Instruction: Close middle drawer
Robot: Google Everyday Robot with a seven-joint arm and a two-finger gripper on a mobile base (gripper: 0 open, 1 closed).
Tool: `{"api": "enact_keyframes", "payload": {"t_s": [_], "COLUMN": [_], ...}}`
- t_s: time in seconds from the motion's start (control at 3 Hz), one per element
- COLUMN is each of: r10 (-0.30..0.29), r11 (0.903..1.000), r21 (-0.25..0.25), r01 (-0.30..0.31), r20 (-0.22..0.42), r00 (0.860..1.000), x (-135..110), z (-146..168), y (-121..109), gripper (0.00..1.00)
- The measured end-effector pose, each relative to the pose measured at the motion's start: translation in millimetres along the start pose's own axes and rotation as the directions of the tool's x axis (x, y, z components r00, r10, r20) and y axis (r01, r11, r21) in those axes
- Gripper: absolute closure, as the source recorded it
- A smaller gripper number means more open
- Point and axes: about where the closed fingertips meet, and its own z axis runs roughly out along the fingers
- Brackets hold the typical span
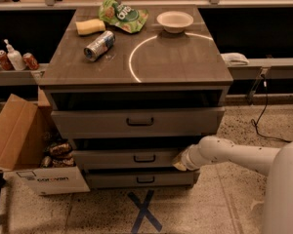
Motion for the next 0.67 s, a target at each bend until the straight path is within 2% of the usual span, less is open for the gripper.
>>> {"api": "enact_keyframes", "payload": {"t_s": [0.33, 0.67], "r10": [-0.007, -0.015], "r11": [0.9998, 0.9994], "r21": [0.021, 0.032], "r01": [0.007, 0.014], "r20": [0.015, 0.032], "r00": [1.0, 0.999], "x": [-10.1, -11.8], "z": [1.0, -5.3], "y": [-13.3, -14.8], "gripper": [1.0, 1.0]}}
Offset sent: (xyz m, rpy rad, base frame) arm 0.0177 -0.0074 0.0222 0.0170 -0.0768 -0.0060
